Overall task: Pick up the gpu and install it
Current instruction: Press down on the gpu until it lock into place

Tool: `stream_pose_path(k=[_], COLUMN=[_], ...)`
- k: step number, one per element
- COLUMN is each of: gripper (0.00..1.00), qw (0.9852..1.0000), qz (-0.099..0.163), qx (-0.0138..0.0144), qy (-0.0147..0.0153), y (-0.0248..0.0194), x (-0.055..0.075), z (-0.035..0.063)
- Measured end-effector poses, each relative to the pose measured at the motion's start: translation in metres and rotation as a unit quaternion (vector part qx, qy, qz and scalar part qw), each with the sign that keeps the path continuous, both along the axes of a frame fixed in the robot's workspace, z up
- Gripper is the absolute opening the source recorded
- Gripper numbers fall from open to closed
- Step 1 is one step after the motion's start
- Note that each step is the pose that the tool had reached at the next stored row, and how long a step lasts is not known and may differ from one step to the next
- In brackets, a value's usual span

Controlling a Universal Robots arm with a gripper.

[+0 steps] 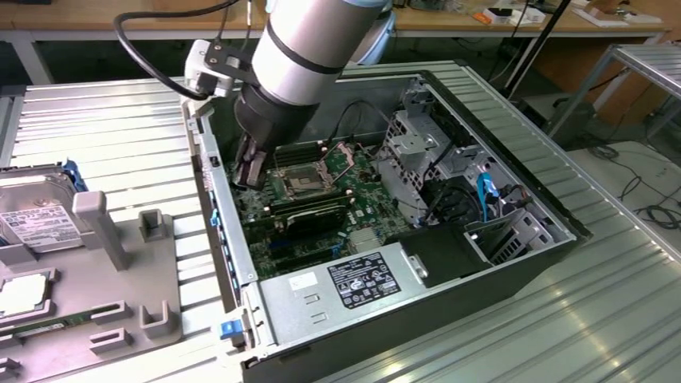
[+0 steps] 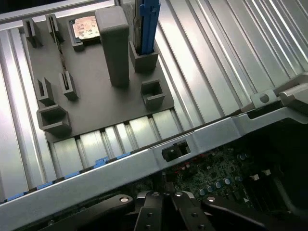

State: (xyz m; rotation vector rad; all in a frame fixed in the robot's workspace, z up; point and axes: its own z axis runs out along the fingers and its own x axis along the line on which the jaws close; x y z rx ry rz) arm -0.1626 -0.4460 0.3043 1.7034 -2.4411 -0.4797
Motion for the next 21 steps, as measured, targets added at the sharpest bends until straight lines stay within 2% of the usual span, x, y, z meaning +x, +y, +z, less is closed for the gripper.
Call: stream_pose_path(k=[2,5,6,8,10,12,14,15,16,17,19,21], gripper=[0.11,0.11,0.11,0.11,0.11,0.11,0.11,0.11,0.11,0.11,0.11,0.11], qw=[1.0000,1.0000,1.0000,0.9999,0.9998,0.9996,0.9995,0.9994,0.9991,0.9989,0.9986,0.9985], qz=[0.000,0.000,0.000,0.000,0.000,0.000,0.000,0.000,0.000,0.000,0.000,-0.001], qx=[-0.0014,-0.0019,-0.0033,-0.0108,-0.0210,-0.0271,-0.0312,-0.0350,-0.0413,-0.0453,-0.0518,-0.0540], qy=[0.0011,0.0015,0.0024,0.0041,0.0047,0.0047,0.0048,0.0047,0.0061,0.0073,0.0090,0.0092], y=[0.0000,-0.0001,-0.0001,-0.0001,-0.0003,-0.0015,-0.0033,-0.0068,-0.0101,-0.0110,-0.0123,-0.0132], x=[0.001,0.001,0.002,0.002,0.003,0.003,0.003,0.003,0.003,0.004,0.005,0.005], z=[0.0014,0.0021,0.0031,0.0043,0.0044,0.0044,0.0044,0.0043,0.0042,0.0042,0.0043,0.0040])
